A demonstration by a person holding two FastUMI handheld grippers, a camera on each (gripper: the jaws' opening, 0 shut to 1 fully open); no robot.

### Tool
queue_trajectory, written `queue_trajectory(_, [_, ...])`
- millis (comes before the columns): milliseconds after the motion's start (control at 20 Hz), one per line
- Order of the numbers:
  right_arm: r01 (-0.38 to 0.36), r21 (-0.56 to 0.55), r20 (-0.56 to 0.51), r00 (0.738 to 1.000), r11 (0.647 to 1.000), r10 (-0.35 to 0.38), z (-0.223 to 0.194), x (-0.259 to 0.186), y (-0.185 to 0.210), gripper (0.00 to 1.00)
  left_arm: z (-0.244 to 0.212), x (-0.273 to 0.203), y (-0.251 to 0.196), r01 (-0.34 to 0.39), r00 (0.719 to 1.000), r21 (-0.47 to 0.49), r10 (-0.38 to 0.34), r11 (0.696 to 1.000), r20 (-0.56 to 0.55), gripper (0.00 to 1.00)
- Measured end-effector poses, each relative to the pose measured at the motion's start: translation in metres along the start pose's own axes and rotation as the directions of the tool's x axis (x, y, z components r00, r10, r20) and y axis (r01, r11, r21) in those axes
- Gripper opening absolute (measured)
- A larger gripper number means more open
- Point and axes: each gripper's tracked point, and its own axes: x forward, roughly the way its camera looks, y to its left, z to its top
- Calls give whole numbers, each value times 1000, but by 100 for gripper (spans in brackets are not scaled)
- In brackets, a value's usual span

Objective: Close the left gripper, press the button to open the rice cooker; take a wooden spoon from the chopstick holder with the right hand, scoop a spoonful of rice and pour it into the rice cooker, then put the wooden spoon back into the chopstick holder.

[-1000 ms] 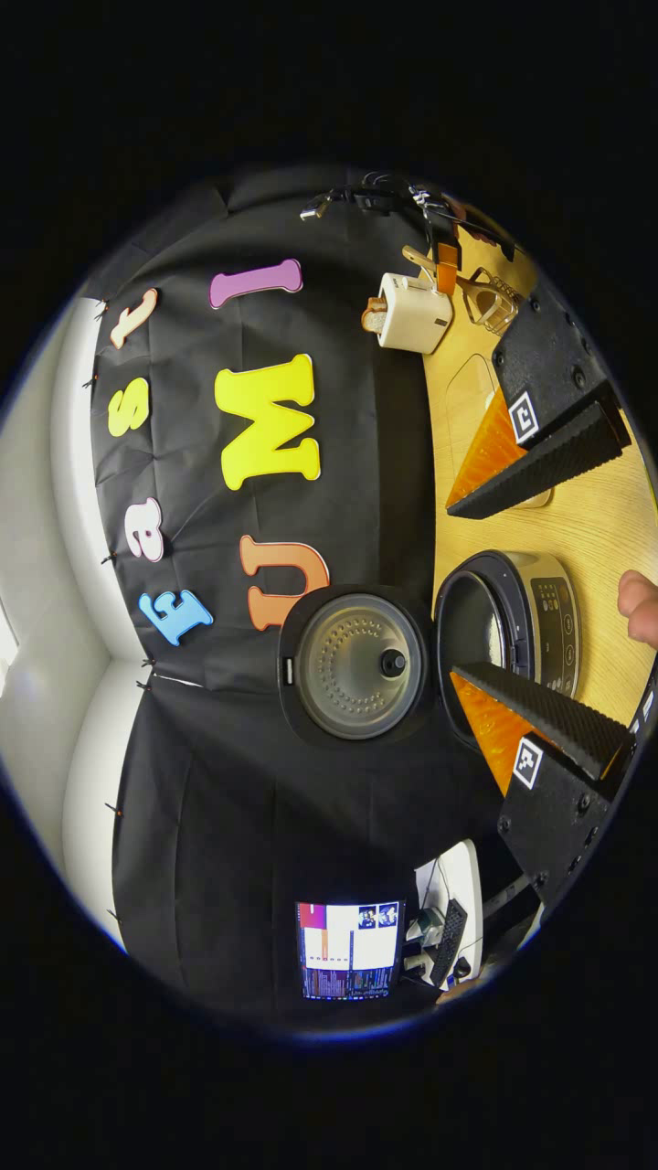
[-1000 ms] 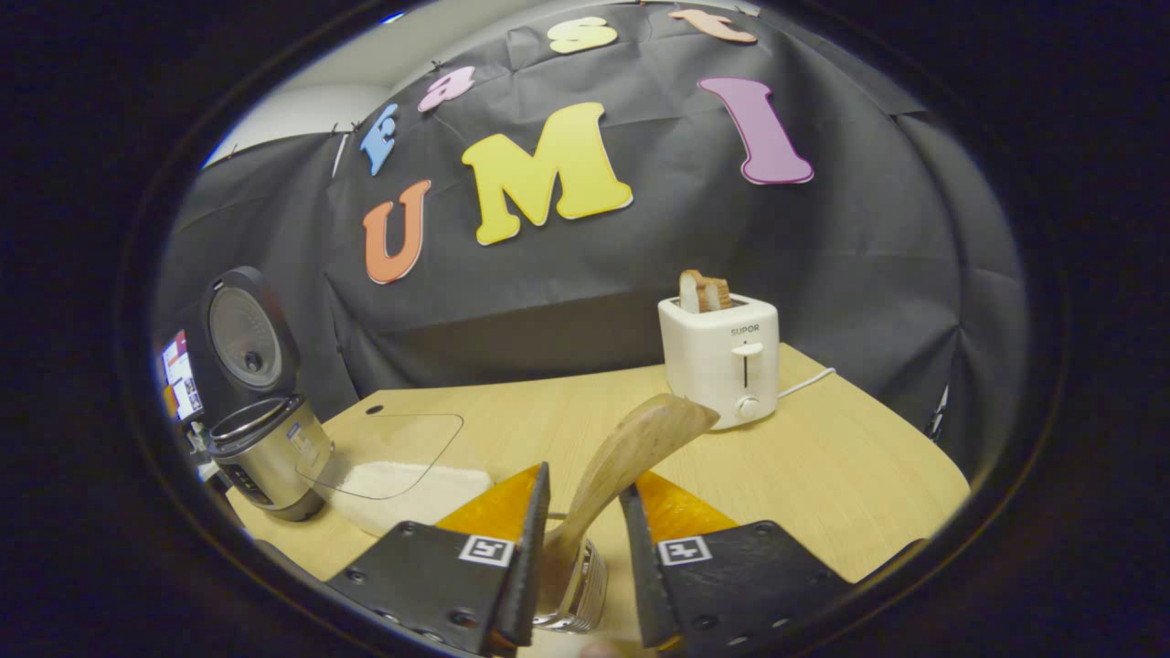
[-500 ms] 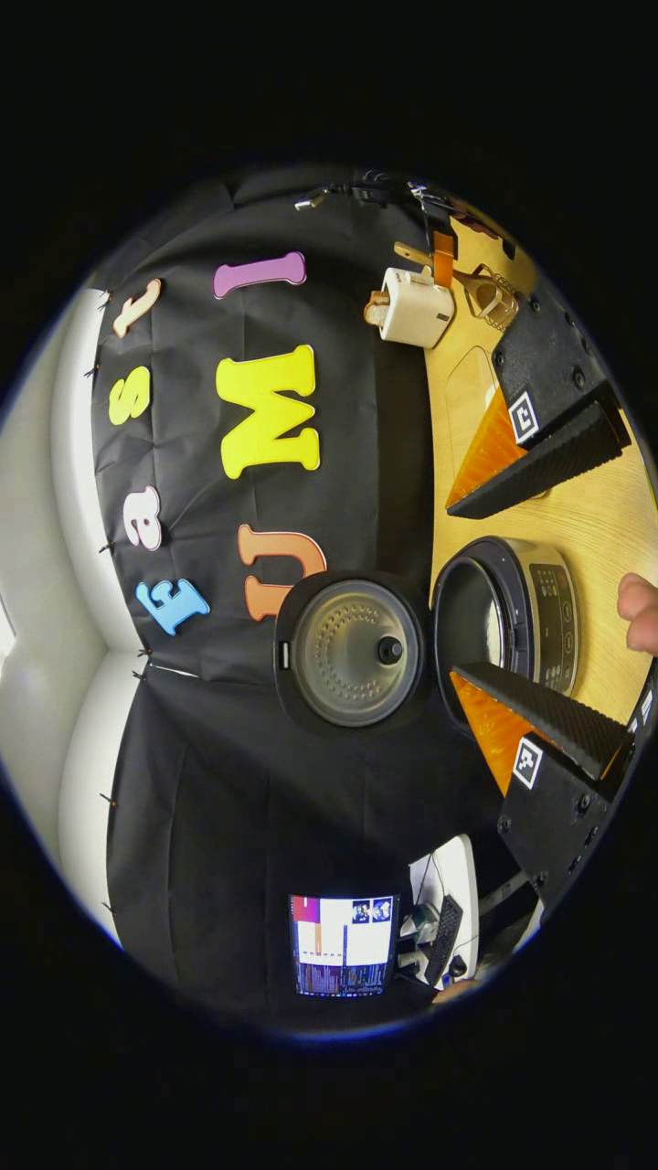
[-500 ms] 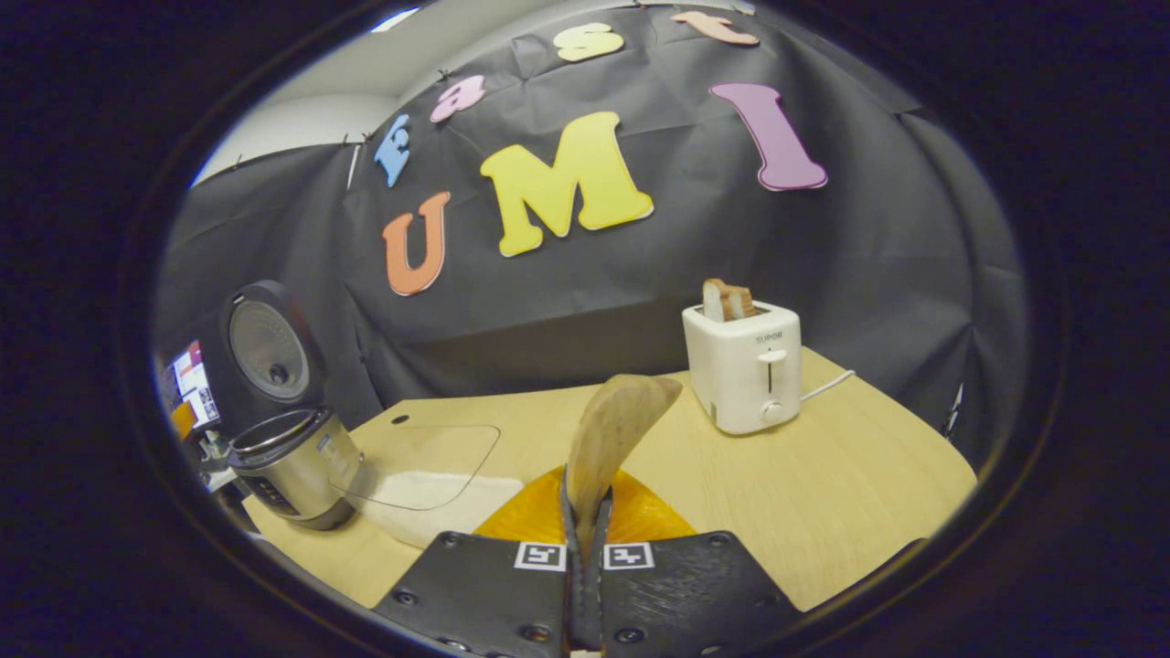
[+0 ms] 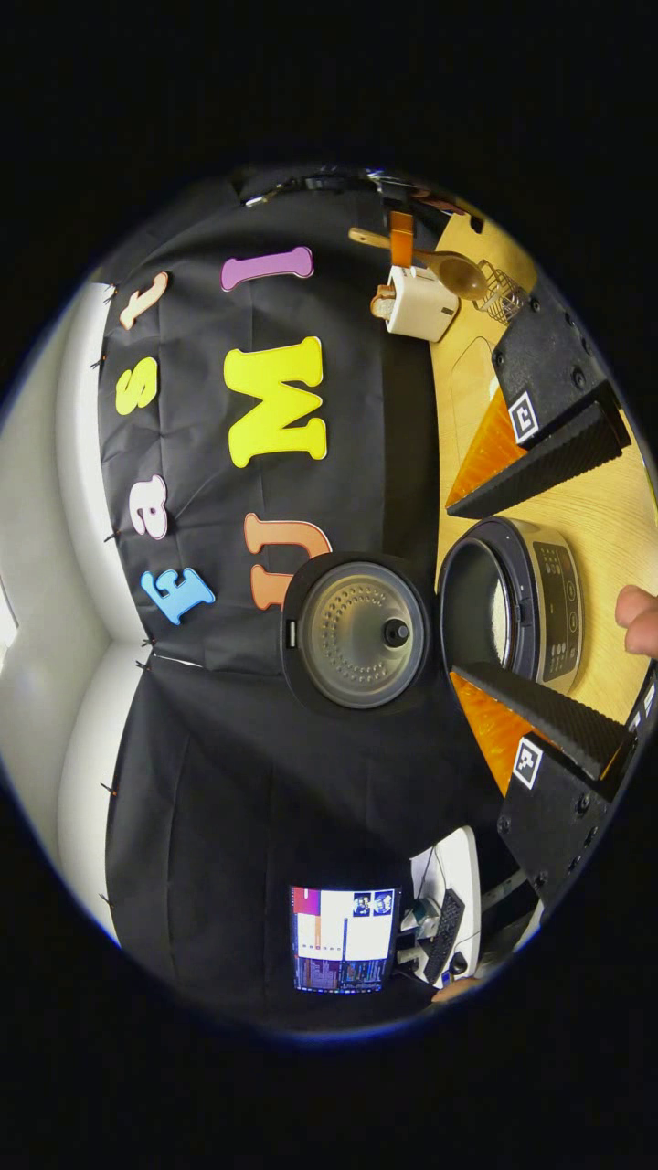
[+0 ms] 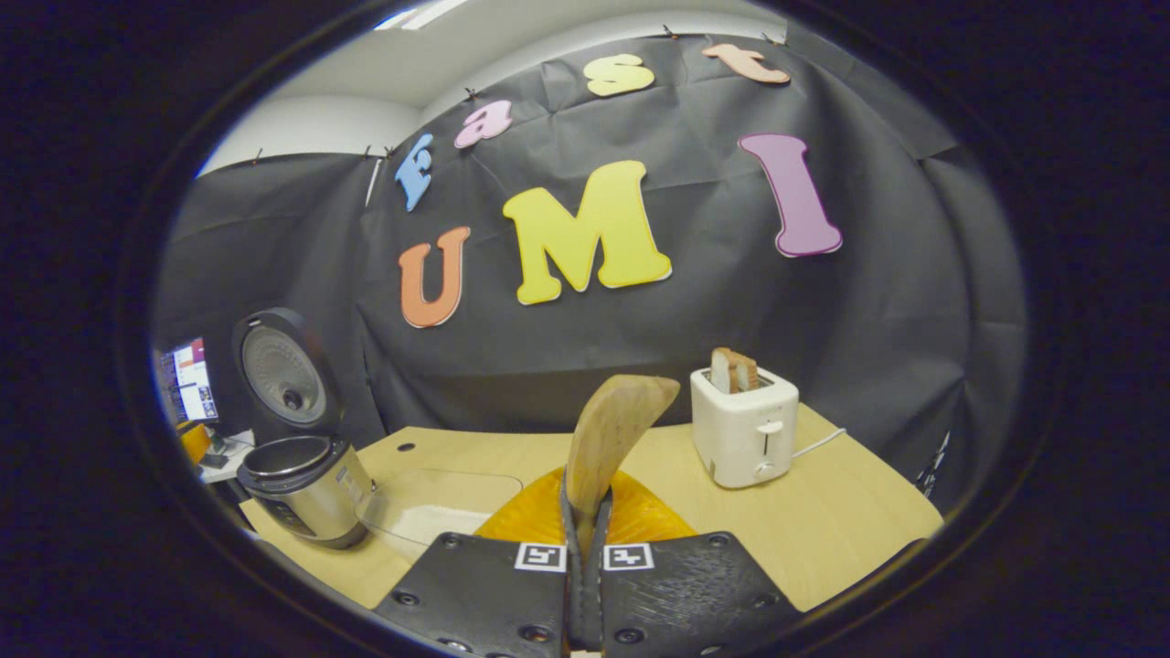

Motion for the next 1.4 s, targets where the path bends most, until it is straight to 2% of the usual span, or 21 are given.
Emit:
queue_trajectory(300, [-89,-70,53,994,994,93,43,28,74,0,3,-4,17,-17,1000,14,17,1000,20,100])
queue_trajectory(550, [-127,-96,15,992,987,129,23,76,125,0,7,-8,35,-51,998,9,50,999,33,100])
queue_trajectory(850, [-70,-224,-105,993,972,47,-49,112,131,0,3,-7,44,-66,998,-8,66,998,24,100])
queue_trajectory(1000, [-37,-290,-105,994,956,7,-65,113,131,0,1,-6,41,-50,999,-9,50,999,17,100])
queue_trajectory(1200, [17,-424,-68,996,905,-50,-80,116,136,0,-1,-5,47,-63,998,-3,63,998,10,100])
queue_trajectory(1300, [15,-438,-71,996,899,-51,-88,118,148,0,-4,-5,54,-79,997,-15,79,997,1,100])
queue_trajectory(1400, [-14,-396,-93,995,918,-25,-95,116,161,0,-5,-5,58,-86,996,-28,86,996,-4,100])
